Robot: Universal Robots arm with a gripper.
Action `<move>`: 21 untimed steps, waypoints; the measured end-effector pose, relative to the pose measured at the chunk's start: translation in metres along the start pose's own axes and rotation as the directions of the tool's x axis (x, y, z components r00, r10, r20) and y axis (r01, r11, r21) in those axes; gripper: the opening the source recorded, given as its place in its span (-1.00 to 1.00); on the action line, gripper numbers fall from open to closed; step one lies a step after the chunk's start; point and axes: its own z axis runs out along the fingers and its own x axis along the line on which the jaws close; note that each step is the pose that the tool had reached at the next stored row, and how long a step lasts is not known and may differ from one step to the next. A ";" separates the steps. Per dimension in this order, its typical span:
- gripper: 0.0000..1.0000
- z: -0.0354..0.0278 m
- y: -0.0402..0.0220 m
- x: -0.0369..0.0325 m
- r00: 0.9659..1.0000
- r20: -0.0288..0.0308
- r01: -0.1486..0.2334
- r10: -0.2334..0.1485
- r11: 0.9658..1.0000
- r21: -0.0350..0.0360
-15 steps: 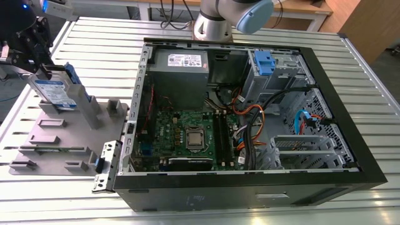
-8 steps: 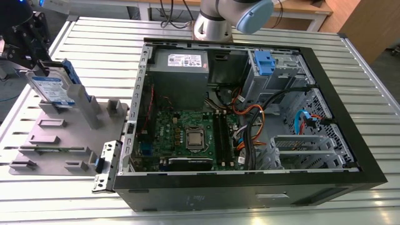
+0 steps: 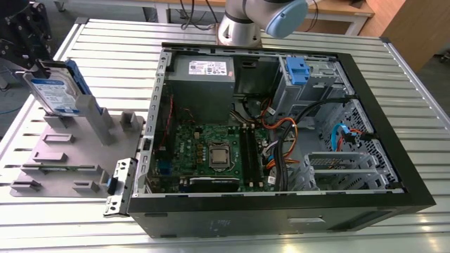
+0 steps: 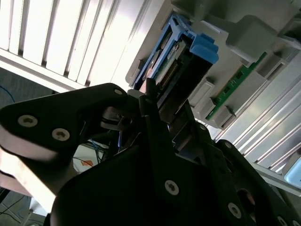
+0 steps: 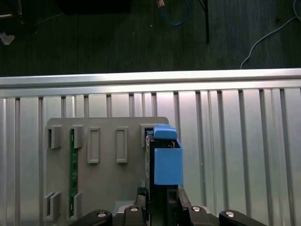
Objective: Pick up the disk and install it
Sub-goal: 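Pick up the disk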
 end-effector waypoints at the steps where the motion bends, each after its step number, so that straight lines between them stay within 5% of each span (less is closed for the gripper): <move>1: -0.30 -0.0027 0.0001 -0.0001 1.000 0.000 0.000 0.000 1.000 0.000; 4: -0.30 -0.0100 0.0005 -0.0005 1.000 0.000 0.000 0.000 1.000 0.000; 21: -0.30 -0.0116 0.0005 -0.0005 1.000 0.000 0.000 0.000 1.000 0.000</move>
